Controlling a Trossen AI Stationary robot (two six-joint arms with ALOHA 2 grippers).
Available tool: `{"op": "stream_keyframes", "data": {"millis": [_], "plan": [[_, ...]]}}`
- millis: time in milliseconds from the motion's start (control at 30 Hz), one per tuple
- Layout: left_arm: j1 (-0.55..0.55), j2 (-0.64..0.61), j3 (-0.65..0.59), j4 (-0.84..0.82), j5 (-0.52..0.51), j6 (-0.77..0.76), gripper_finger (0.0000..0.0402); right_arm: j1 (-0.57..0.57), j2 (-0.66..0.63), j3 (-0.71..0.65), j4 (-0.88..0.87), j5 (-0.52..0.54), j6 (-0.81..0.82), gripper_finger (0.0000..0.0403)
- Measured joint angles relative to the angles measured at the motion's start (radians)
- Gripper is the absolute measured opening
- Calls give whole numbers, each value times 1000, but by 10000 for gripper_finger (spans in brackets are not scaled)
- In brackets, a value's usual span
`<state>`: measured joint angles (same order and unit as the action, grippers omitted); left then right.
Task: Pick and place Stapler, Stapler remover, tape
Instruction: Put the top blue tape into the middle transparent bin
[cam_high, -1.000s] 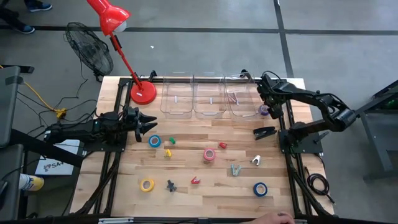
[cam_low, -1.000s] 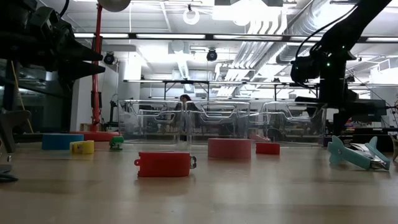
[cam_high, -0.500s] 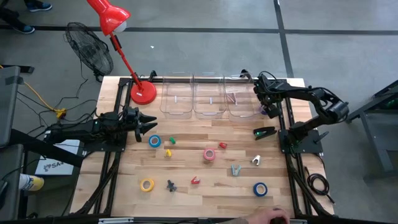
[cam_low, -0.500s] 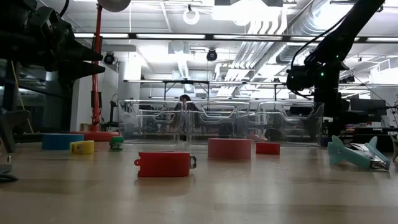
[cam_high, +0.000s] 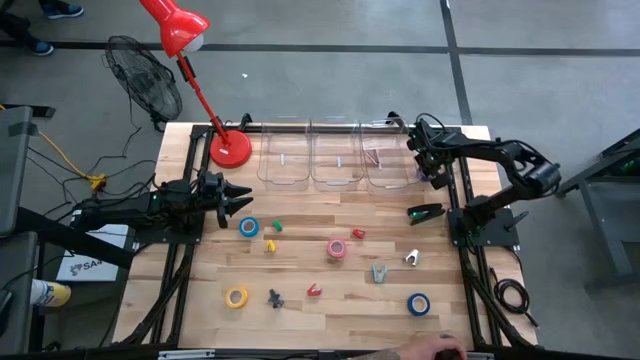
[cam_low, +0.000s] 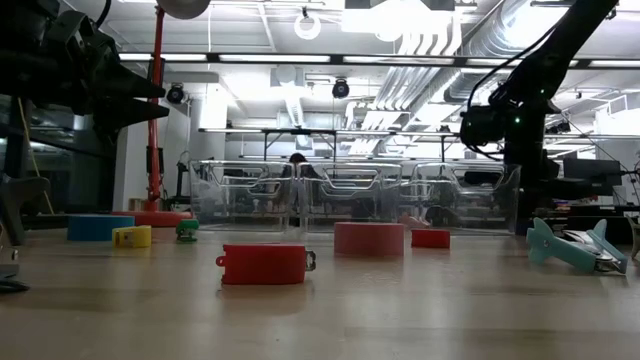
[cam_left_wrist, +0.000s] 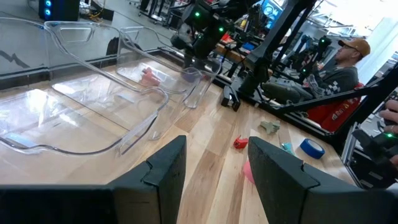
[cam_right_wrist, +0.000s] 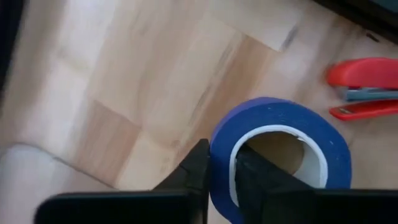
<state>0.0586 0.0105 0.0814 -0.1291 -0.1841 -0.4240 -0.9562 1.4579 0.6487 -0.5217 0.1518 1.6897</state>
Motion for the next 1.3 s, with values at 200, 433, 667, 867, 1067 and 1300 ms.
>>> {"op": "stream_keyframes", "data": {"millis": [200,433,667,867,1067,1300], "plan": [[0,0,0,0,0,0,170,-7,-43,0,-15,32,-62,31],[0,0,0,0,0,0,170,-8,-113,40,-80,93,-180,32],[0,0,0,0,0,0,170,6,-177,169,-171,207,-415,32],[0,0,0,0,0,0,170,52,-172,327,-130,203,-758,32],[0,0,0,0,0,0,170,117,-120,459,-22,90,-1056,32],[0,0,0,0,0,0,170,184,41,591,65,-95,-1227,32]]}}
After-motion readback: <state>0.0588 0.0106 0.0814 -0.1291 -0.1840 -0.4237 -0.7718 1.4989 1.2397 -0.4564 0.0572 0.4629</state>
